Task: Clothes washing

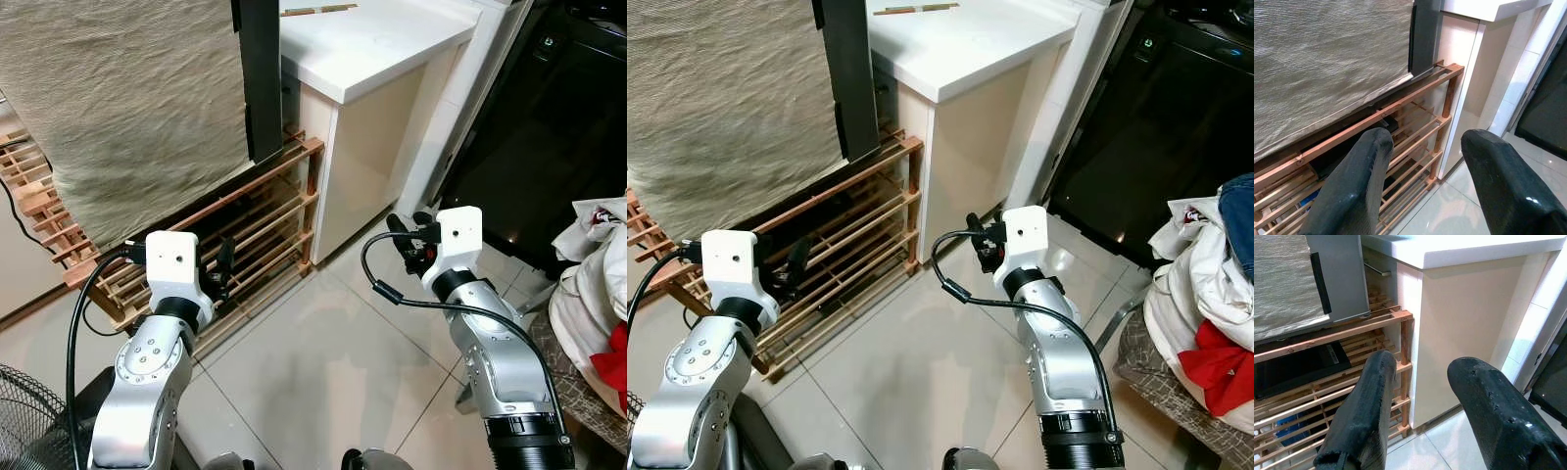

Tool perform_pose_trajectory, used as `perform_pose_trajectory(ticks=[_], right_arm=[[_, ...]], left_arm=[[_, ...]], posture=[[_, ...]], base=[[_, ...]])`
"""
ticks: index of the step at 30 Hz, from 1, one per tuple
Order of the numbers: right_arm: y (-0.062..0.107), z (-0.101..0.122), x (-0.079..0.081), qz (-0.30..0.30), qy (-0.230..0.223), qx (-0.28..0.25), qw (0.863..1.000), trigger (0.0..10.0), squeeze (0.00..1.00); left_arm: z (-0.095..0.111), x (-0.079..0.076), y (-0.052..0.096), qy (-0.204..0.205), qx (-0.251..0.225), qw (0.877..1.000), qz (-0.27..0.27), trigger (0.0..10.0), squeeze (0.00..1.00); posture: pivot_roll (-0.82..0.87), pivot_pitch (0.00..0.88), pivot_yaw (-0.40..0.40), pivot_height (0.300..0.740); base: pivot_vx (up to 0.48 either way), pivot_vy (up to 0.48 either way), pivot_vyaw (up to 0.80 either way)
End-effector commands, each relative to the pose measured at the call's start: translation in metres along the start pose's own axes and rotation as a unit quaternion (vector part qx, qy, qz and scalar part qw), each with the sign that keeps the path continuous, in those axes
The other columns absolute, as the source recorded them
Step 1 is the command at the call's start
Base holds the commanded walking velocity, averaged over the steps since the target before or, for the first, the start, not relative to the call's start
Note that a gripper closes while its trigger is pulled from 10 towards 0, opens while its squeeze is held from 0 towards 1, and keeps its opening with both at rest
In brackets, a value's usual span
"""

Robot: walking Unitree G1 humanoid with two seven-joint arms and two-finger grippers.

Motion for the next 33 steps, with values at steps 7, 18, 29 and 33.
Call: perform_pose_trajectory(ticks=[7, 18, 29, 33], right_arm=[[-0.009, -0.024, -0.004, -0.020, -0.013, 0.029, 0.999, 10.0, 1.00], [-0.018, -0.025, -0.010, -0.037, -0.002, 0.030, 0.999, 10.0, 1.00], [-0.016, -0.026, -0.016, -0.058, 0.007, 0.023, 0.998, 10.0, 1.00], [-0.016, -0.028, -0.016, -0.059, 0.011, 0.025, 0.998, 10.0, 1.00]], left_arm=[[-0.023, 0.011, -0.001, 0.009, 0.003, 1.000, 0.027, 10.0, 1.00], [-0.024, 0.018, -0.009, -0.026, 0.001, 0.998, 0.049, 10.0, 0.00], [-0.016, 0.012, -0.011, -0.027, -0.018, 0.999, 0.013, 10.0, 1.00], [-0.015, 0.010, -0.012, -0.033, -0.022, 0.999, 0.007, 10.0, 1.00]], posture=[[0.02, 0.028, -0.061, 0.740], [0.03, 0.016, -0.060, 0.740], [0.02, 0.008, -0.054, 0.740], [0.02, 0.003, -0.052, 0.740]], base=[[0.000, 0.000, 0.00], [0.000, 0.000, 0.00], [0.000, 0.000, 0.00], [0.000, 0.000, 0.00]])
Point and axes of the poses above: a point about 5 cm out from each wrist's last joint towards the gripper, its own y axis pointing back from the gripper into the wrist, its own z axis along the axis of the wrist's last joint, x = y × z, the point moved 3 cm from there along -y, pointing out of the wrist towards the gripper, and after that the axes turned 13 degrees about y, right-handed, at the moved point
